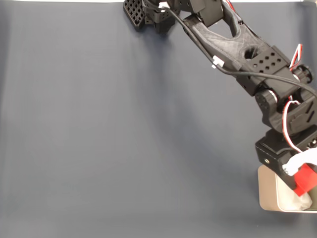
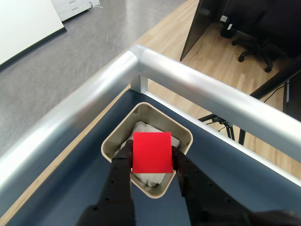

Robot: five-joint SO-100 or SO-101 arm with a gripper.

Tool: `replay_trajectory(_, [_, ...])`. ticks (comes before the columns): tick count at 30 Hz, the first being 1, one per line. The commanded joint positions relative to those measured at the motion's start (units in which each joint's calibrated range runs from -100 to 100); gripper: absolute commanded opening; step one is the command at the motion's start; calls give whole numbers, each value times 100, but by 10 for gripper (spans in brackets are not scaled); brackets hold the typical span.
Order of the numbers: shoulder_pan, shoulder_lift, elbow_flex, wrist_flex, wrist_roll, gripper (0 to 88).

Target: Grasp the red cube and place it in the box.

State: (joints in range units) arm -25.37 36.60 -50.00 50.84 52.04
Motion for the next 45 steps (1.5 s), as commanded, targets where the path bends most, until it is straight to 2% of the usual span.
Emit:
replay_trajectory(1, [-27, -82, -383, -247, -112, 35])
replay_trajectory(10, [-6, -90, -411, -452, -190, 43])
replay_trajectory(12, [-13, -90, -429, -452, -161, 105])
replay_trajectory(16, [-20, -90, -502, -452, -137, 283])
replay_trajectory(23, [-6, -99, -547, -420, -171, 402])
replay_trajectory(30, [-6, -99, -547, -403, -147, 433])
replay_trajectory(45, [2, -134, -547, -247, -147, 431])
